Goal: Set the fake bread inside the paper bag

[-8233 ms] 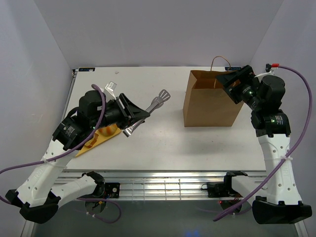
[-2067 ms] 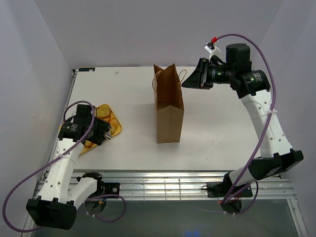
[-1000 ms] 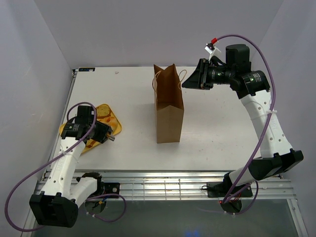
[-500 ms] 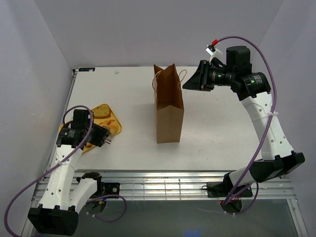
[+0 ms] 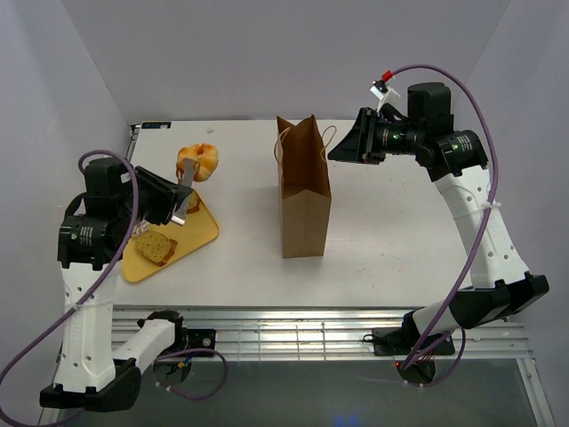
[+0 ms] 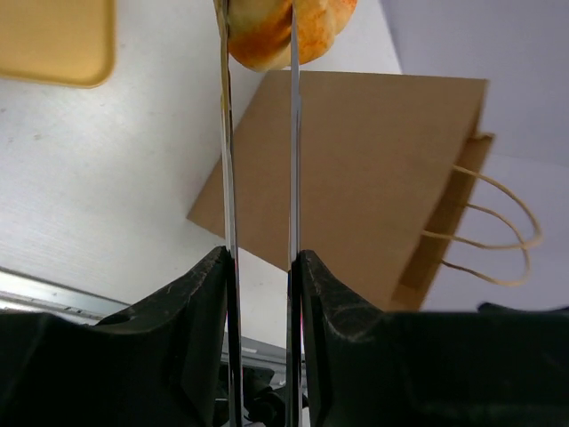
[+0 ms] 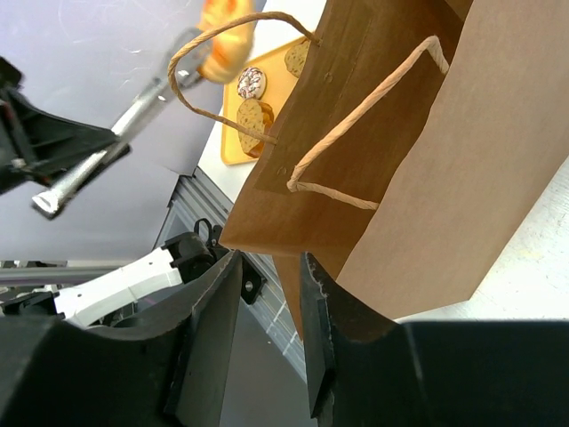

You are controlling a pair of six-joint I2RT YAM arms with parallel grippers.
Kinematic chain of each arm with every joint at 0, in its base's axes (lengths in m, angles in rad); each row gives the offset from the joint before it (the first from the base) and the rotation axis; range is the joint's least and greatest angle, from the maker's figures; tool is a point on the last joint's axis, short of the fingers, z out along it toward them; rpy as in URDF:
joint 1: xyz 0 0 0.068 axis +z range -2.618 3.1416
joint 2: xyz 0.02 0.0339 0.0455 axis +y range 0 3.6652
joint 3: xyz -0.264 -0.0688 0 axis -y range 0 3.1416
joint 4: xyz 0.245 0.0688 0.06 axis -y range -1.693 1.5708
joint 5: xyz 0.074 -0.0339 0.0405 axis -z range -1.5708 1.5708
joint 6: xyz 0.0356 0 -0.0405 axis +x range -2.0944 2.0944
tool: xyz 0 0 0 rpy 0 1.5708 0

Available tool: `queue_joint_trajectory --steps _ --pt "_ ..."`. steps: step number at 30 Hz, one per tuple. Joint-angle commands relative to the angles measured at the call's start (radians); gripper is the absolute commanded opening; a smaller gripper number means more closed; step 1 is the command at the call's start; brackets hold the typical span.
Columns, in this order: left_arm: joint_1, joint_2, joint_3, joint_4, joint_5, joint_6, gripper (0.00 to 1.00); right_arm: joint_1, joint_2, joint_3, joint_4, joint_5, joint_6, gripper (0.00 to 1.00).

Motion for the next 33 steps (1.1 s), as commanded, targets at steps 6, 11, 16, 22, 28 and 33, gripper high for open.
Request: queue_joint_trajectory --steps 6,11,16,22,28,33 --pt "0.004 0.082 0.299 0.186 0.290 0.096 0.00 0.005 -0.013 0.045 0.049 0.006 0.048 0.40" --pt "0.004 0.185 0.500 0.254 0.426 0.103 0.00 0.007 -0.005 0.044 0.093 0.029 0.146 0.42" --pt "0.004 0.211 0.511 0.402 0.567 0.028 0.00 0.005 0.015 0.042 0.141 0.025 0.206 0.43" --pt "0.004 0.200 0.470 0.465 0.638 -0.035 0.00 0.005 0.024 0.029 0.139 0.085 0.240 0.43" --pt "0.004 0.157 0.357 0.511 0.696 -0.075 0.00 0.007 0.026 -0.013 0.199 0.108 0.272 0.43" --pt "-0.016 0.155 0.292 0.522 0.750 -0.076 0.00 0.005 0.053 0.012 0.219 0.120 0.278 0.43"
